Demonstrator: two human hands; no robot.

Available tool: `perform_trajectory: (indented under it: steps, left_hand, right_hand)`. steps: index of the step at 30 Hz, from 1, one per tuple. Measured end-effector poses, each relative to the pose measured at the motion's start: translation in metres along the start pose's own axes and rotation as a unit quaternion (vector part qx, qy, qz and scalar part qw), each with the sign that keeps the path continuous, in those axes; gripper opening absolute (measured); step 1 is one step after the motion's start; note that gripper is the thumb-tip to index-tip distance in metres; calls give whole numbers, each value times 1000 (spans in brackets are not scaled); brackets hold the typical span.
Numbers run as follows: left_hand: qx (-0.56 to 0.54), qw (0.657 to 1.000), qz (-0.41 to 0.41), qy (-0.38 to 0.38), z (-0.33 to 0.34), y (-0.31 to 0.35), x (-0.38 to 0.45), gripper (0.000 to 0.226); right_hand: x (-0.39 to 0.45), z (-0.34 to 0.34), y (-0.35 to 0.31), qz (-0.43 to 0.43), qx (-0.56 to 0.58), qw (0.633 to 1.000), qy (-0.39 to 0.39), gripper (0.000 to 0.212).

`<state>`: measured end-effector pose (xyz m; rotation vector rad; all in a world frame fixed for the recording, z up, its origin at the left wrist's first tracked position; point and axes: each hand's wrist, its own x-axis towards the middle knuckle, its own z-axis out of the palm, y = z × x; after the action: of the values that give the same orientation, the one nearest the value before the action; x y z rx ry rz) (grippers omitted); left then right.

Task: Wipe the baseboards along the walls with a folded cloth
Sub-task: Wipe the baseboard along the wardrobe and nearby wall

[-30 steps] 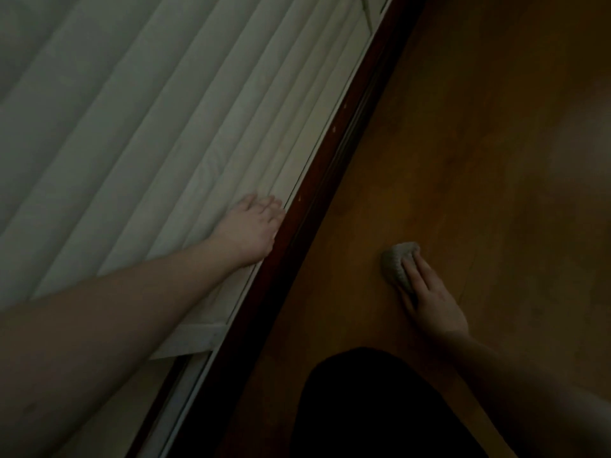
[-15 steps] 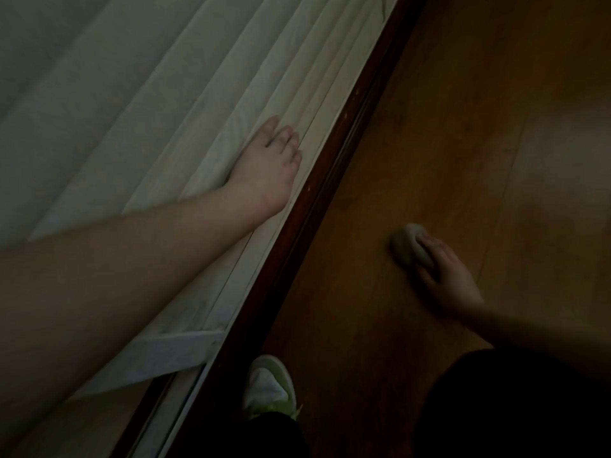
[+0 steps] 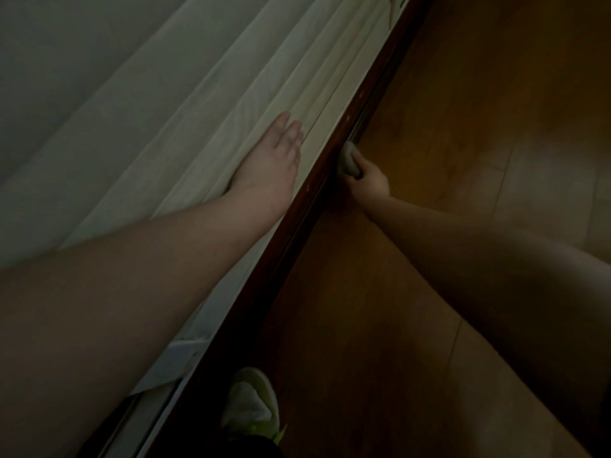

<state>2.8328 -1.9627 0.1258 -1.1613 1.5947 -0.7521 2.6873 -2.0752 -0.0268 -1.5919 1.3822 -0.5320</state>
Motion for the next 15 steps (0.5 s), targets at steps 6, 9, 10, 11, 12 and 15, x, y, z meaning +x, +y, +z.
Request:
perform_trajectory:
  steps: [6,9,10,11,12,15]
  left_hand:
    - [-16,1000,-19,-5,-4,3,5,68]
    - [-21,999,-24,-3,-3,4,7,68]
    - [-21,999,-25,-4,-4,4,7,68]
    - [-23,999,-27,-7,-4,4,7,68]
    - [-28,999,-28,-8,-5,4,6,68]
    - [-43,999,-32,-7,-6,2,5,69]
  right_hand:
    - [-32,22,2,-72,-54,995,-33,55]
    - [-55,30,0,-86,-46,994,-53,56]
    - [-66,35,0,-88,-42,994,-57,57]
    - [-77,40,0,-87,-38,993,-63,58]
    - [-89,46,0,-83,-34,993,-70,59]
    - [-123,63,0,-69,-13,993,-93,64]
